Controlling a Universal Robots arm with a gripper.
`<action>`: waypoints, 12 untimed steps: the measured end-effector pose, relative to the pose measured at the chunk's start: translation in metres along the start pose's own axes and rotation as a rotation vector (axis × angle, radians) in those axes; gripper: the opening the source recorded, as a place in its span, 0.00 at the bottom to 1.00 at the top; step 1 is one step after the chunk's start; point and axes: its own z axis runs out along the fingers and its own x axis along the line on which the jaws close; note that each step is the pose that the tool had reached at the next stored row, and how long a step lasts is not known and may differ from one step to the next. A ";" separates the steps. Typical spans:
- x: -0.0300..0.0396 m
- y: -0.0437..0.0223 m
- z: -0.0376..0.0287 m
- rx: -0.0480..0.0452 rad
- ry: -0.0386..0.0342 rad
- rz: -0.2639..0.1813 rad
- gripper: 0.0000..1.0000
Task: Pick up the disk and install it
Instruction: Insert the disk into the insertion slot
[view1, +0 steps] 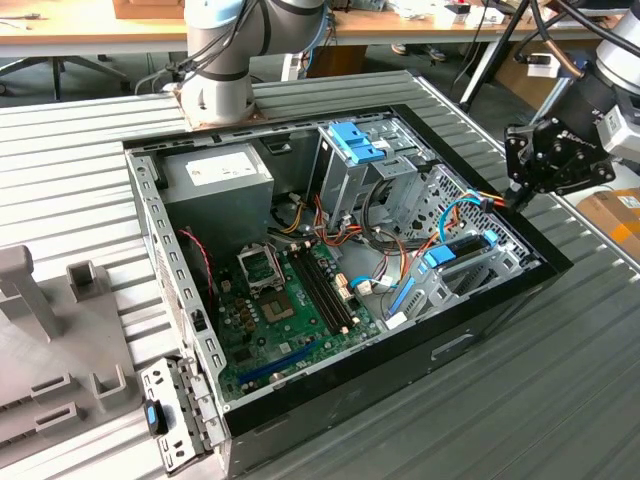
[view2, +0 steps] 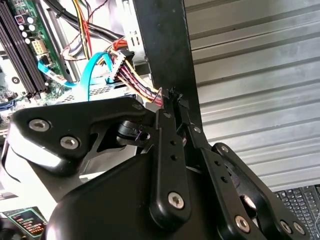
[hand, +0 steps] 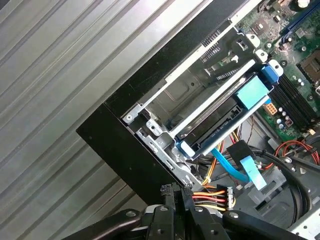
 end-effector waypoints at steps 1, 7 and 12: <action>-0.0009 0.0009 0.0000 0.0000 0.0003 0.004 0.17; -0.0060 0.0056 -0.0001 0.0003 0.0014 0.023 0.17; -0.0091 0.0085 -0.0002 0.0010 0.0038 0.059 0.17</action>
